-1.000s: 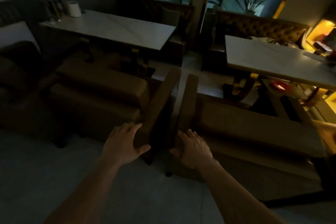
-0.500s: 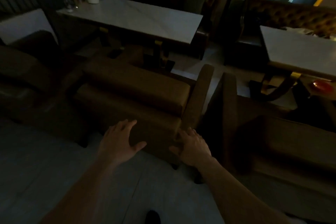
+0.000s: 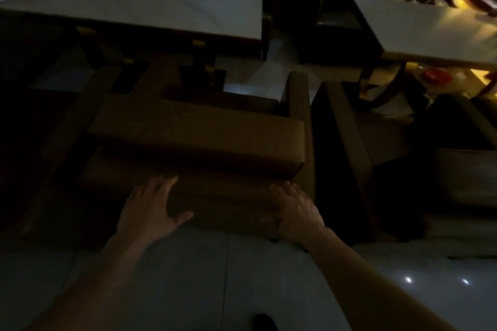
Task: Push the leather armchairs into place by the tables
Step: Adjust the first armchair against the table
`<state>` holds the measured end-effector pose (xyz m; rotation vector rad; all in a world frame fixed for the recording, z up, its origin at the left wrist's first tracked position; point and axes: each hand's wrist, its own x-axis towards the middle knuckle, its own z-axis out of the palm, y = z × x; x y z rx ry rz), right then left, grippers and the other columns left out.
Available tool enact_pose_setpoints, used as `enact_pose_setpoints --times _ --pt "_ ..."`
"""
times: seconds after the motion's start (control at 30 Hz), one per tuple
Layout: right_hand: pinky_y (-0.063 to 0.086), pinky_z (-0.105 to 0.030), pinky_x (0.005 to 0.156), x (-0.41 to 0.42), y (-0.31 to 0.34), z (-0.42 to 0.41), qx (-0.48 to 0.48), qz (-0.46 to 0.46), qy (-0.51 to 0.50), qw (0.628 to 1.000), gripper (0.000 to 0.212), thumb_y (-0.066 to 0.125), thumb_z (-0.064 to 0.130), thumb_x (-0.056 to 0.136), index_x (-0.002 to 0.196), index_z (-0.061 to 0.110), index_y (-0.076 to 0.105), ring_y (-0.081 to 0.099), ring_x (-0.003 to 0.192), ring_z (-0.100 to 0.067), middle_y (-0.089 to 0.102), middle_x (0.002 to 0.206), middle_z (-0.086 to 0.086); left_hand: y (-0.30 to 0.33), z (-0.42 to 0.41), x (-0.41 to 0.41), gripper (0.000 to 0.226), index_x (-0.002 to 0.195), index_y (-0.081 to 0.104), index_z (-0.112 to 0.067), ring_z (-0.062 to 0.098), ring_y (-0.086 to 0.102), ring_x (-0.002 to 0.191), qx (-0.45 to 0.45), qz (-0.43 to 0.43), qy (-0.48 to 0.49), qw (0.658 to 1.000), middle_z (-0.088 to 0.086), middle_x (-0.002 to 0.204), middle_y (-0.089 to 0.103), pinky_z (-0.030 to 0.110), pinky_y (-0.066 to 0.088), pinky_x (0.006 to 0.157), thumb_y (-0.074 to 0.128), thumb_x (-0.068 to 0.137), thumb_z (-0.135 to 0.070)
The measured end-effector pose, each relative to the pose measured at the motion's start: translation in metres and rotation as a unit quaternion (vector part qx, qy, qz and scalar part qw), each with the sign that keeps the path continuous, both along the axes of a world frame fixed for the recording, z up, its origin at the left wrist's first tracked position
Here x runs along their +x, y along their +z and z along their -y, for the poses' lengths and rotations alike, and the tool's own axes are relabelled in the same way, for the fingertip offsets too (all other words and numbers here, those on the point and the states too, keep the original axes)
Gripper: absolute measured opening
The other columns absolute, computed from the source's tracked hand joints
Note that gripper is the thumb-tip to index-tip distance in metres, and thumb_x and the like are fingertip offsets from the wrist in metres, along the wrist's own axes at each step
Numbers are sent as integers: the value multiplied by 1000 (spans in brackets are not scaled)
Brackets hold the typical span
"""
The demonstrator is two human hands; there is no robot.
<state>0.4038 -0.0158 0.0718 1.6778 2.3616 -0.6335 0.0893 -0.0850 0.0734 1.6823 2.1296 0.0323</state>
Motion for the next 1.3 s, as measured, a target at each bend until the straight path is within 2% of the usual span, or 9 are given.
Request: enact_pose_setpoints --times 0.23,0.3,0.37,0.5,0.6,0.83,0.93,1.07,1.3 --pt "12 -53 121 -40 -38 -13 5 49 -22 999 97 70 46 81 155 26 10 -1 150 -38 3 164 -14 -52 -42 -75 121 155 -1 -38 31 9 149 -46 -47 -41 997 5 164 7 51 17 119 59 62 -87" --pt "9 -54 120 -47 -46 -17 12 56 -34 998 100 71 46 81 155 27 7 -5 150 -38 -1 164 -14 -66 -53 -90 124 154 -5 -37 31 6 150 -50 -64 -54 995 7 164 7 49 12 120 59 60 -87" --pt "8 -55 120 -53 -54 -20 12 57 -50 997 102 71 50 81 155 30 3 -7 149 -38 -3 164 -15 -74 -61 -99 126 154 -6 -38 33 8 149 -61 -71 -59 994 8 163 7 49 14 120 61 59 -86" --pt "11 -57 120 -58 -72 -30 4 63 -67 996 101 70 49 81 154 31 3 -6 149 -39 0 163 -17 -90 -70 -109 126 155 8 -37 40 18 140 -41 -77 -61 994 10 156 13 54 27 113 71 55 -80" --pt "15 -58 119 -61 -82 -34 27 51 -78 995 99 74 47 79 152 30 8 -1 149 -41 6 161 -20 -97 -78 -113 127 155 12 -34 42 18 137 -31 -102 -71 992 11 156 17 56 27 112 73 53 -80" --pt "14 -63 117 -67 -93 -41 61 77 -87 991 106 77 43 78 153 29 3 -2 149 -42 0 162 -24 -108 -88 -123 123 147 34 -29 47 33 127 5 -146 -85 986 17 144 34 61 27 109 79 43 -77" --pt "7 -67 116 -69 -97 -43 57 96 -85 990 108 74 44 81 155 26 -2 -3 148 -45 0 161 -26 -110 -88 -118 120 145 36 -28 45 34 124 7 -126 -68 990 15 140 36 64 44 90 85 44 -69" --pt "10 -67 116 -69 -102 -42 65 129 -73 987 107 72 30 85 155 25 -8 -4 148 -46 -1 160 -28 -119 -85 -120 111 136 49 -20 48 42 112 35 -123 -81 989 17 127 47 64 51 71 93 42 -58" --pt "18 -68 114 -65 -104 -46 79 129 -55 987 95 71 32 86 155 23 5 14 146 -46 19 157 -28 -131 -84 -120 101 129 53 -20 52 40 109 50 -114 -72 990 20 123 49 66 49 75 94 43 -53"
